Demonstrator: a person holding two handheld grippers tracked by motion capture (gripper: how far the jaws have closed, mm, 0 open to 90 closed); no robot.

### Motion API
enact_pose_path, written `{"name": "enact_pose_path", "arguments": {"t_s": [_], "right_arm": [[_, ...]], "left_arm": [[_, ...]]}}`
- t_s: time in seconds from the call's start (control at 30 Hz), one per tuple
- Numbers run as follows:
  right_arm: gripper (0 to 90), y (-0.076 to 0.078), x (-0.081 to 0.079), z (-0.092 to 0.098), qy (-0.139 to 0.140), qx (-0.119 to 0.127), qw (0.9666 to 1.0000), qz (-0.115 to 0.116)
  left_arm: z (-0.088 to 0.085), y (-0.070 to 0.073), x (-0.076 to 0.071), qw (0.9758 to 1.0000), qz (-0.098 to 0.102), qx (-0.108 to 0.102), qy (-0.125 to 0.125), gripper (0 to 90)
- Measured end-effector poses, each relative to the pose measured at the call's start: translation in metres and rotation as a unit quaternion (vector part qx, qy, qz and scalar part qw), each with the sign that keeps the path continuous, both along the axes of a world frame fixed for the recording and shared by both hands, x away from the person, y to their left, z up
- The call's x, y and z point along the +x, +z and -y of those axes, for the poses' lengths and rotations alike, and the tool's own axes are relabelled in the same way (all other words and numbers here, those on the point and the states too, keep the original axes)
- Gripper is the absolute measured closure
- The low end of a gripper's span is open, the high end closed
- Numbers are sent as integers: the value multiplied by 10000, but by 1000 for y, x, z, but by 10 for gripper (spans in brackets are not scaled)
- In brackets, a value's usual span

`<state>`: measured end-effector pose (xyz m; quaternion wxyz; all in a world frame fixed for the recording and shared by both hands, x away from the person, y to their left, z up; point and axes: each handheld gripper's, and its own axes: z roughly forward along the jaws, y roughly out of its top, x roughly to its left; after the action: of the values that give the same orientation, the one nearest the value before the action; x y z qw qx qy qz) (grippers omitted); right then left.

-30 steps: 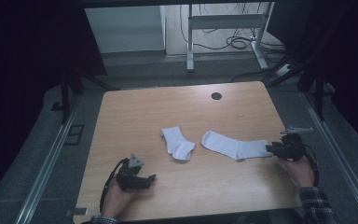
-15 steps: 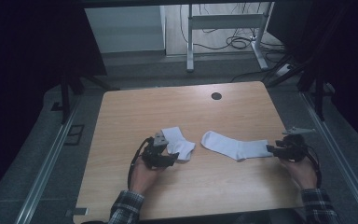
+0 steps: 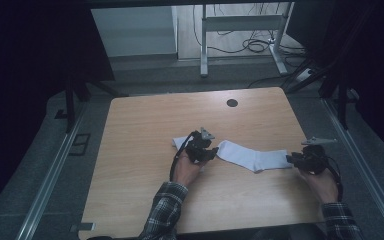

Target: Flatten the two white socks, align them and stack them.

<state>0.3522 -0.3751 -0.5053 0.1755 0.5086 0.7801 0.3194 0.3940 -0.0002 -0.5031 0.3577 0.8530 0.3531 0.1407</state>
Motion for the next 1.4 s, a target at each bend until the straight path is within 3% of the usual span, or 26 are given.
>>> {"name": "enact_pose_path", "arguments": {"t_s": [0.17,0.27,0.47,0.53,0.67,0.77,1.1,1.4], "right_arm": [[732,-1,1,-2,25,-92,10000,14],[691,-2,2,-3,10,-40,10000,19],[647,-11,5,-7,0,-161,9998,-115],[660,-14,6,-6,20,-170,9996,-213],[797,-17,5,-6,51,34,9995,-319],[825,-15,4,-8,107,18,9994,-340],[825,10,-9,-16,421,194,9989,-59],[825,40,-23,-46,931,253,9951,193]], "left_arm": [[15,-7,9,9999,14,114,96,612],[19,-11,13,9997,-3,164,153,600],[24,-22,17,9992,-75,320,206,605],[25,-24,17,9991,-113,368,162,632],[25,-28,16,9993,-177,320,10,775],[25,-26,12,9994,-113,322,-22,847],[3,9,-13,9998,90,-10,-178,846],[-31,38,-51,9995,250,13,-192,845]]}}
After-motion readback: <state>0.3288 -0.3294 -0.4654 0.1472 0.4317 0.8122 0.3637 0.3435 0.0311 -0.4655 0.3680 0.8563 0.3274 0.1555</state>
